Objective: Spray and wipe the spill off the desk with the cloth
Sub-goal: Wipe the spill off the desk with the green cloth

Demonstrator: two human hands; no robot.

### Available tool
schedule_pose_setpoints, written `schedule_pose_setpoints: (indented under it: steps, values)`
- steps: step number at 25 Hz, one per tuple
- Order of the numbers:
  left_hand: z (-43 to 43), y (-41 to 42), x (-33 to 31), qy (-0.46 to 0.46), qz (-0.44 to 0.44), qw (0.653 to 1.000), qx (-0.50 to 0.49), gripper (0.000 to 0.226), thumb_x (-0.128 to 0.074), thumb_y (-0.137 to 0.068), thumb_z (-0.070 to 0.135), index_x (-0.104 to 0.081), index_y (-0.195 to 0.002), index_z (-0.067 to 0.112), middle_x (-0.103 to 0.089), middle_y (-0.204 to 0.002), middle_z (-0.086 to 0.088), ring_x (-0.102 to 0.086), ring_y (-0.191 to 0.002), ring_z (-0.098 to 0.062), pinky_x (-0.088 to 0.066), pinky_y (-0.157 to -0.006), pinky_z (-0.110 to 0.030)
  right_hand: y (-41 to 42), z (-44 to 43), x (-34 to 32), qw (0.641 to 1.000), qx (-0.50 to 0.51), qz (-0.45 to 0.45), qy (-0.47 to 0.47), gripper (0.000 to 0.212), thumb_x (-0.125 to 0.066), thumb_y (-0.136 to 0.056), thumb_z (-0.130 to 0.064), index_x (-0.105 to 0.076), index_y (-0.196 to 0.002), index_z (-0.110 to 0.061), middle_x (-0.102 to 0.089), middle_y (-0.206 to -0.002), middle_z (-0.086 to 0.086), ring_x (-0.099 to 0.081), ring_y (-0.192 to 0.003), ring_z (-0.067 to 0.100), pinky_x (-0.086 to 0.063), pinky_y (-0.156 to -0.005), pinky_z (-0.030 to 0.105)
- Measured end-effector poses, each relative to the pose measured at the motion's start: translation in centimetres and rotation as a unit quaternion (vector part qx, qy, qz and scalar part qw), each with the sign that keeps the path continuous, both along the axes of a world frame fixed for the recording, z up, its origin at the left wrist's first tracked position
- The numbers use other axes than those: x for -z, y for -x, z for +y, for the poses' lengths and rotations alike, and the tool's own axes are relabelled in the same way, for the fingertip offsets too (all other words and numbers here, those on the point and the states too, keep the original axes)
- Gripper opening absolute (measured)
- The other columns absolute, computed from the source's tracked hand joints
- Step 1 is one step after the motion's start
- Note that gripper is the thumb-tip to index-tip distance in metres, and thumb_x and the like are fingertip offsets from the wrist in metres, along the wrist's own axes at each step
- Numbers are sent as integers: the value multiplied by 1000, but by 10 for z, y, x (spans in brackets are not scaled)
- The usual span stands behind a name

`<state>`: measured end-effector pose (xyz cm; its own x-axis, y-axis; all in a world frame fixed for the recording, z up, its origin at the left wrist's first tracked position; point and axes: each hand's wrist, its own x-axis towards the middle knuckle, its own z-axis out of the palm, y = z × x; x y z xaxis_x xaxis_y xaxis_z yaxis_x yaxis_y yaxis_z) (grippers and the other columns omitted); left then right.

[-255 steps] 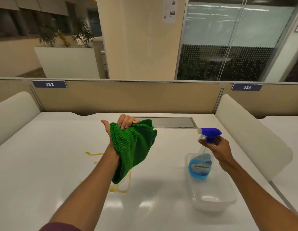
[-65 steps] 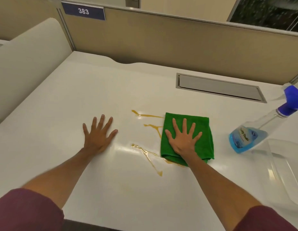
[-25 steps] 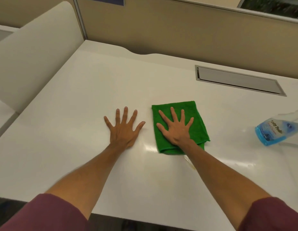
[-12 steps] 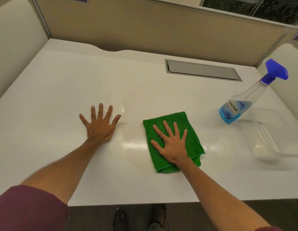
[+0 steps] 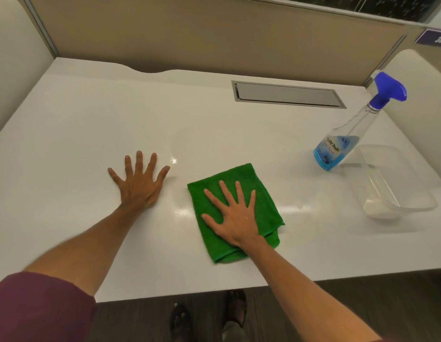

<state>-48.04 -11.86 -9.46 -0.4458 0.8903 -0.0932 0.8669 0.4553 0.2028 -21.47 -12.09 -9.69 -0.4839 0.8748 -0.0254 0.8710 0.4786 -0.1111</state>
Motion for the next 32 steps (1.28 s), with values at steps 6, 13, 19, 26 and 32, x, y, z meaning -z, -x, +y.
schedule_pose_setpoints:
  steps: [6, 13, 19, 26, 32]
  values:
    - [1, 0, 2, -9, 1, 1000, -7, 79, 5, -81, 77, -1, -151, 42, 1, -164, 2, 6, -150, -28, 8, -111, -69, -110, 67, -7, 976, 208, -21, 53, 71, -8, -77, -85, 6, -142, -60, 1, -164, -5, 8, -148, 37, 5, -109, 74]
    - [2, 0, 2, -10, -5, 1000, -8, 80, 6, -79, 79, 0, -151, 44, 2, -164, 3, 7, -150, -27, 10, -112, -68, 9, 74, -7, 985, 156, 4, 73, 74, -9, -79, -82, 4, -146, -53, 8, -163, 2, 16, -144, 45, 14, -103, 77]
    - [3, -2, 0, -3, 1, 1000, -8, 75, 0, -85, 76, 1, -151, 42, 3, -164, 2, 6, -150, -28, 6, -113, -68, 47, 23, -5, 999, -25, -11, 31, 70, -11, -80, -83, 1, -145, -57, 0, -163, -3, 11, -147, 40, 17, -105, 73]
    - [1, -6, -5, -10, 13, 1000, -12, 71, -5, -87, 72, 0, -152, 42, 0, -164, 2, 4, -151, -27, 3, -114, -68, -74, 101, -7, 989, 137, -33, 51, 73, -4, -73, -88, 10, -141, -62, 4, -163, -8, 11, -148, 34, 6, -110, 72]
    - [3, -4, 0, -14, 11, 1000, -18, 70, -6, -87, 74, 1, -151, 45, 2, -164, 6, 7, -151, -24, 7, -114, -66, -19, 178, -9, 982, 174, 0, 78, 74, -10, -79, -83, 4, -146, -54, 8, -164, 1, 14, -146, 42, 10, -104, 78]
